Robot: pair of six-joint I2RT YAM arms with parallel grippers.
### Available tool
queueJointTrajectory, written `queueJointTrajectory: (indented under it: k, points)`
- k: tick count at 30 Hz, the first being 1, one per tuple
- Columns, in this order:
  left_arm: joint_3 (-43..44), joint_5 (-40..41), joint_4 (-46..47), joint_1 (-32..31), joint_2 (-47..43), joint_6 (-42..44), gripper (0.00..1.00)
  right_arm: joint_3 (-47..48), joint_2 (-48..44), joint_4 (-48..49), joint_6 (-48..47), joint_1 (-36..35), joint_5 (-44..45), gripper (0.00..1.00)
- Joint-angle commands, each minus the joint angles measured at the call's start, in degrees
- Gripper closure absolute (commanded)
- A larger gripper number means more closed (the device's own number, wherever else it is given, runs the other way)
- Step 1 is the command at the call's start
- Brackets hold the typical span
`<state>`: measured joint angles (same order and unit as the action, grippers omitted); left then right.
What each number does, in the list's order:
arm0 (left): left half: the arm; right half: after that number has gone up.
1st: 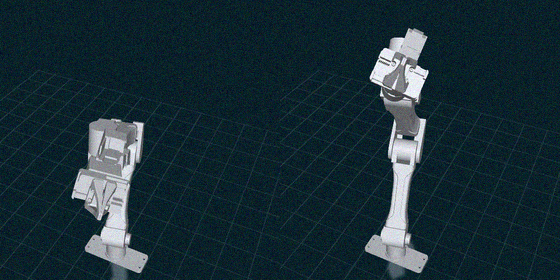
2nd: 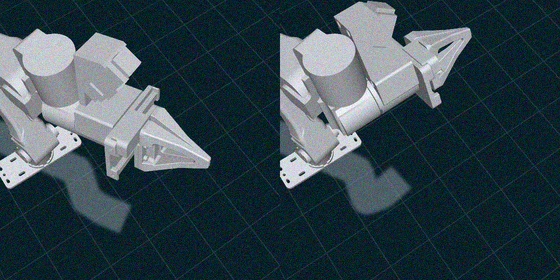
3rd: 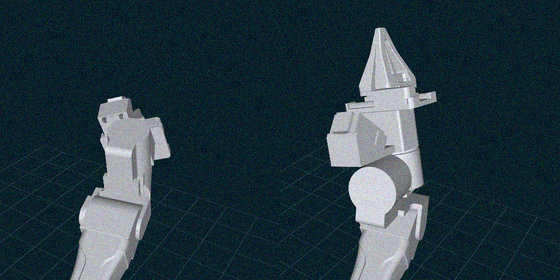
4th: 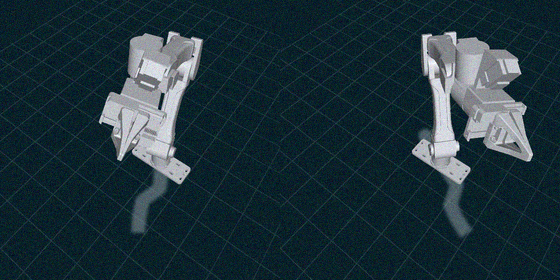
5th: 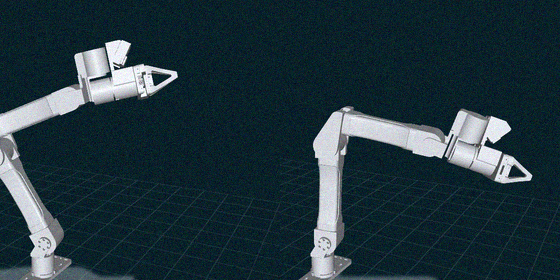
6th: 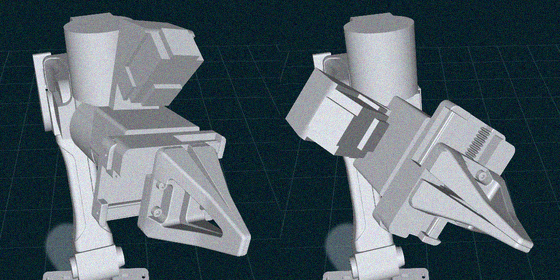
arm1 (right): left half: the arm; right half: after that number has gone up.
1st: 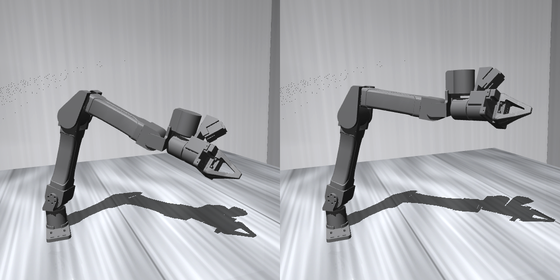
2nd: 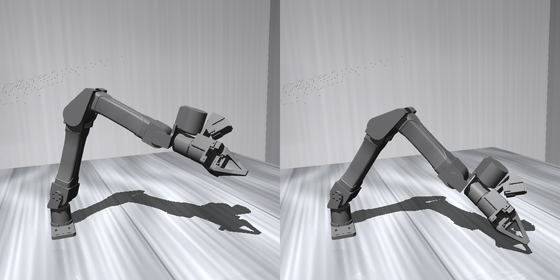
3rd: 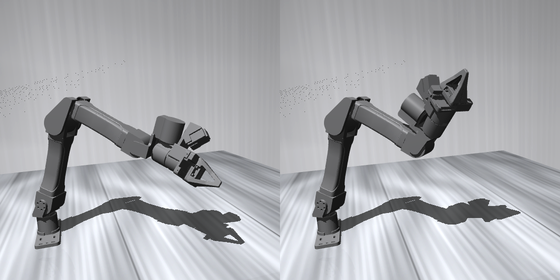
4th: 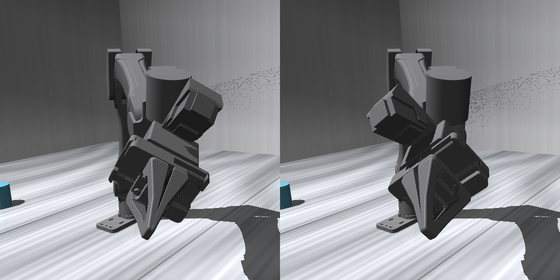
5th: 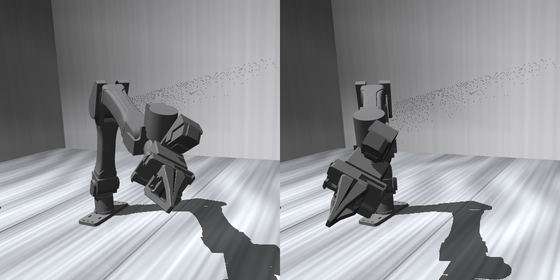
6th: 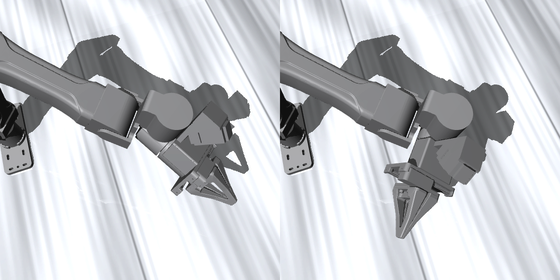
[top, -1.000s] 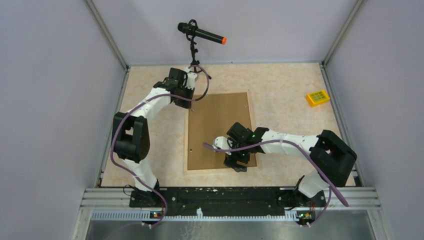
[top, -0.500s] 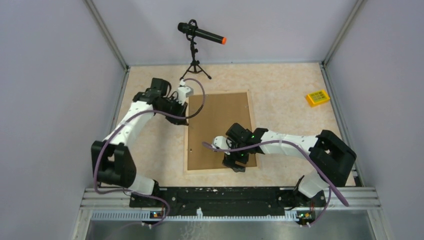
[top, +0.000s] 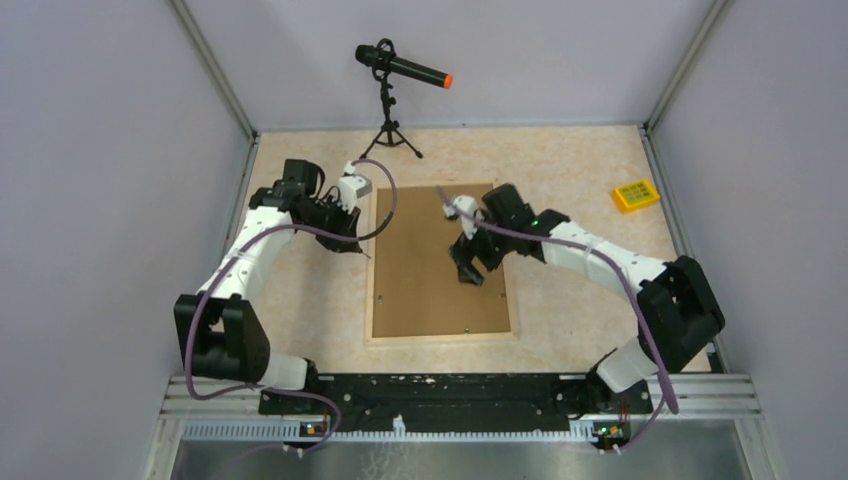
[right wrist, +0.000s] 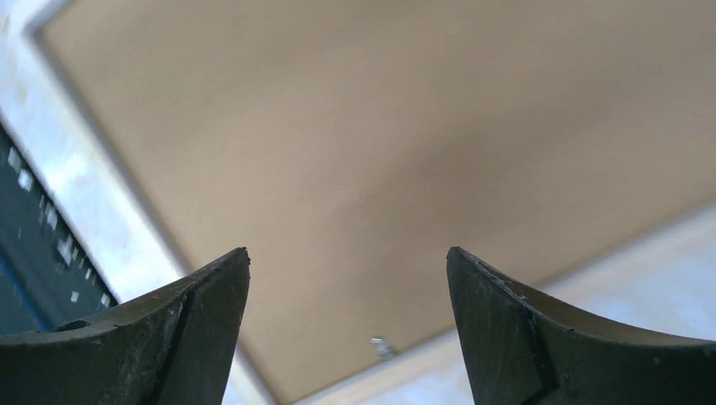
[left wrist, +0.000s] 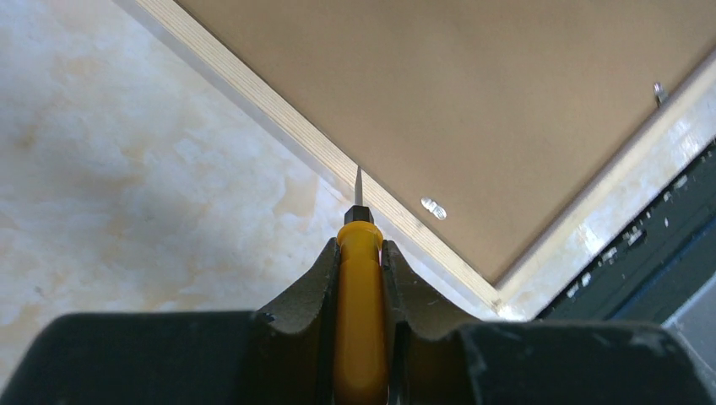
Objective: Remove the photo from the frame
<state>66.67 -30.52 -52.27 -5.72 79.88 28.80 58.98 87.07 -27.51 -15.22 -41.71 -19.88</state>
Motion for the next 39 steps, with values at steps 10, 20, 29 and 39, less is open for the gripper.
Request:
queueJointTrajectory:
  k: [10, 20, 29, 39]
  points:
    - [16.33, 1.74, 12.03, -0.17, 13.34, -9.93, 1.0, 10.24, 11.53, 4.57, 18.37, 17.01, 10.39, 0.22]
    - [17.26, 2.88, 13.66, -0.17, 13.08, -11.68, 1.0, 6.44, 16.95, 5.48, 24.67, 17.21, 14.93, 0.38]
    - [15.65, 3.81, 12.14, -0.02, 10.96, -11.14, 1.0, 4.93, 19.51, 5.15, 7.91, 17.17, 13.69, 0.92]
    - [13.26, 4.09, 10.56, 0.23, 8.2, -11.34, 1.0, 24.21, 27.71, -3.69, -22.39, 17.35, 4.52, 1.0]
